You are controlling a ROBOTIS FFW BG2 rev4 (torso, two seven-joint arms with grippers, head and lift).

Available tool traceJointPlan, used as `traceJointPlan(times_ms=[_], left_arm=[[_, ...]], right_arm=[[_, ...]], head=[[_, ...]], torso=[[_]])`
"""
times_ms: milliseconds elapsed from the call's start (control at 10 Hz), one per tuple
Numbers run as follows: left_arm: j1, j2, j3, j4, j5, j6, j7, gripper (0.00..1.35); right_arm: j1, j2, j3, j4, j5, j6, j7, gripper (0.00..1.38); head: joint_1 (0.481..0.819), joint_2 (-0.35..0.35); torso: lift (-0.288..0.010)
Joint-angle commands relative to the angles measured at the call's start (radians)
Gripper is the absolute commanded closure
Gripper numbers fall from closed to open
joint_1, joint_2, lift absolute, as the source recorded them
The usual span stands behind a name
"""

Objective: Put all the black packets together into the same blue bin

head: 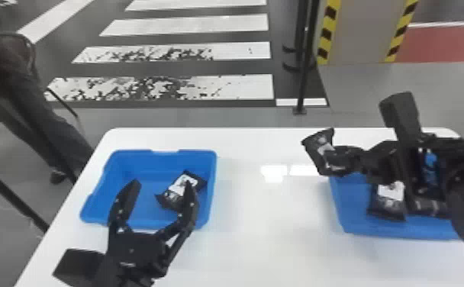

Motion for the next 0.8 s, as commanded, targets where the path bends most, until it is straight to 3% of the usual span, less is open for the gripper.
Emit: traceJointPlan(times_ms=[0, 300, 400, 500, 600, 700], left_arm=[[0.003, -0.001, 0.002, 0.000, 0.000, -0.005, 0.001, 0.17], [0.003, 0.000, 0.000, 0.000, -0.002, -0.005, -0.001, 0.17], [0.000, 0.000, 0.000, 0.000, -0.006, -0.008, -0.001, 0.17], [0.000, 0.000, 0.000, 0.000, -0.006, -0.005, -0.001, 0.17], [-0.002, -0.001, 0.006, 0.000, -0.008, -0.008, 0.001, 0.17], [-0.005, -0.001, 0.008, 0.000, -0.008, -0.003, 0.002, 0.17]], right_arm=[[0.073, -0.001, -0.106, -0.076, 0.062, 0.061, -0.001, 1.16], [0.134, -0.001, -0.198, -0.061, 0.072, 0.088, 0.000, 1.11], [0.137, -0.001, -0.204, -0.036, 0.054, 0.063, 0.002, 0.84], [0.161, -0.001, -0.214, -0.054, 0.040, 0.044, 0.002, 0.34], [0.206, 0.005, -0.242, -0.081, 0.014, 0.004, 0.002, 0.01], [0.279, 0.016, -0.282, -0.125, -0.028, -0.059, -0.012, 0.08]], head=[[0.695, 0.033], [0.695, -0.068], [0.695, -0.090], [0.695, -0.100], [0.695, -0.101], [0.695, -0.100]], torso=[[-0.110], [-0.110], [-0.110], [-0.110], [-0.110], [-0.110]])
